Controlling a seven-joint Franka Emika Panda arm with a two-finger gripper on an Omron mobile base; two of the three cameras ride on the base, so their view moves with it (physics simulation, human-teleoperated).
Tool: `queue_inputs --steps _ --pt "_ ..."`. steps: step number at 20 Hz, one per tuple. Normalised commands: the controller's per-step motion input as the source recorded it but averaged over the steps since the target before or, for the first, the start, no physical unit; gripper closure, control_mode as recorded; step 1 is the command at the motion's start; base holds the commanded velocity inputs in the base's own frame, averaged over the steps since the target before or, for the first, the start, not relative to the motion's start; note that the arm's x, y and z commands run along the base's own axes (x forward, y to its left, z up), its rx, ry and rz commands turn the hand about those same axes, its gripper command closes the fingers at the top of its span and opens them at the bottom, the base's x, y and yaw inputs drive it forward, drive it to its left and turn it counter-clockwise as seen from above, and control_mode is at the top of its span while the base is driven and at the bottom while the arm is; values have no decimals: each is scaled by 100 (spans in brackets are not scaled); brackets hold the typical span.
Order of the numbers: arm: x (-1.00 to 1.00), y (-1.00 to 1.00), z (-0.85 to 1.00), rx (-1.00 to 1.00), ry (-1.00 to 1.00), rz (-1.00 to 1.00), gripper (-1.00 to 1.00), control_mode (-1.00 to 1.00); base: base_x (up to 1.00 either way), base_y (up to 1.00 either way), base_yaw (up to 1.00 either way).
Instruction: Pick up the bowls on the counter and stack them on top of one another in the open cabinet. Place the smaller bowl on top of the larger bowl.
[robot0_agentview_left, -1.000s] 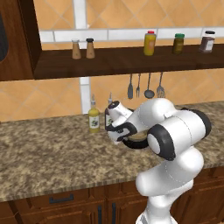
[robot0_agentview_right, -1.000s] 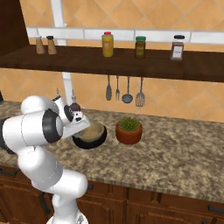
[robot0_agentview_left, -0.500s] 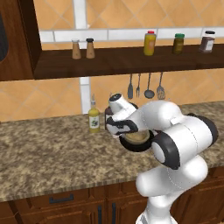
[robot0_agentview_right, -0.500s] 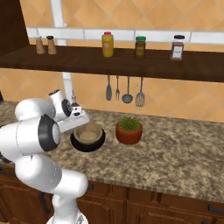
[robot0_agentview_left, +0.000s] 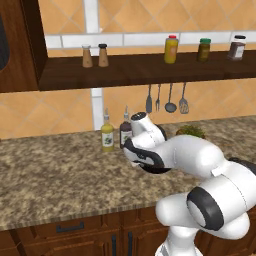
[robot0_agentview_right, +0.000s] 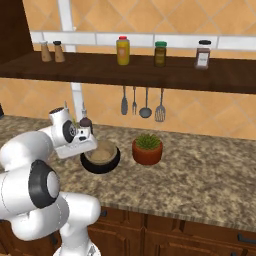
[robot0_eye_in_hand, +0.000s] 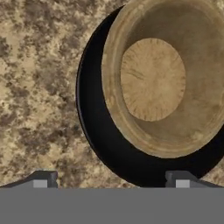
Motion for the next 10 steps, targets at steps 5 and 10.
queue_inputs --steps 5,10 --pt "9 0 -39 0 -2 0 -100 -100 0 0 0" --pt "25 0 -26 0 -6 0 -100 -100 0 0 0"
